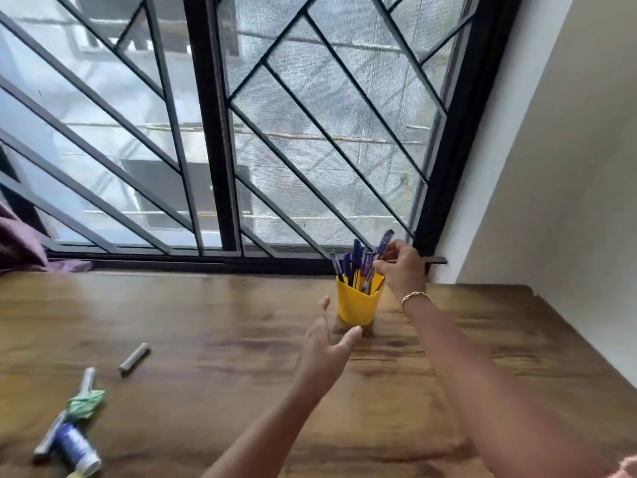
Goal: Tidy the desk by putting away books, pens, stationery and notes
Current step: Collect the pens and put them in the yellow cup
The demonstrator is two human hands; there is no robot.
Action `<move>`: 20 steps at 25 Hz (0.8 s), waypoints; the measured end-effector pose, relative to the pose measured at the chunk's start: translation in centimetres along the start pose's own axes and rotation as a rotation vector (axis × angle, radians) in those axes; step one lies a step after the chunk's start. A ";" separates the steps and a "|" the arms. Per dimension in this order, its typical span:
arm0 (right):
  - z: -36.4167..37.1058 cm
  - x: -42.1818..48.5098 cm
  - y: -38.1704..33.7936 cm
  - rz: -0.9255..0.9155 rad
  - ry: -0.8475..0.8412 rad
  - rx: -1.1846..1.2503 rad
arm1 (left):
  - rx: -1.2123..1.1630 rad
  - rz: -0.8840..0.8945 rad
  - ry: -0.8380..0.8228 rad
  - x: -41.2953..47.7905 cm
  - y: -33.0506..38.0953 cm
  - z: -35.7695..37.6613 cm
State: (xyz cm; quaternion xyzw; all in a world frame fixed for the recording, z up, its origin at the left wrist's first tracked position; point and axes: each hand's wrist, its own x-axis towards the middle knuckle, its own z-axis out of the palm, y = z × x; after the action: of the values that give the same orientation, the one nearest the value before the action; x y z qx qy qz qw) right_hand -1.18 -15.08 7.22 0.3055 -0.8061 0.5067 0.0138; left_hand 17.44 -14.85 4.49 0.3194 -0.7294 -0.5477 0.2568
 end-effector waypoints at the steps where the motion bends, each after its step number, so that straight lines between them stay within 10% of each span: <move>1: 0.4 0.1 0.5 0.005 -0.012 -0.042 | 0.010 0.005 0.010 0.5 -0.2 0.4; 12: -0.9 -0.8 4.5 -0.046 0.042 0.160 | -0.004 -0.018 0.010 2.9 -0.5 3.5; 20: 1.4 -2.0 9.0 0.177 -0.354 0.078 | -0.232 -0.110 -0.005 6.2 -0.2 5.0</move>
State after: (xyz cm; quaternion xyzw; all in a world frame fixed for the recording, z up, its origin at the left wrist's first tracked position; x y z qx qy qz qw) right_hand -3.67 -12.60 -1.38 0.3181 -0.7993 0.4753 -0.1846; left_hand 9.76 -16.36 3.12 0.3256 -0.6430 -0.6426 0.2599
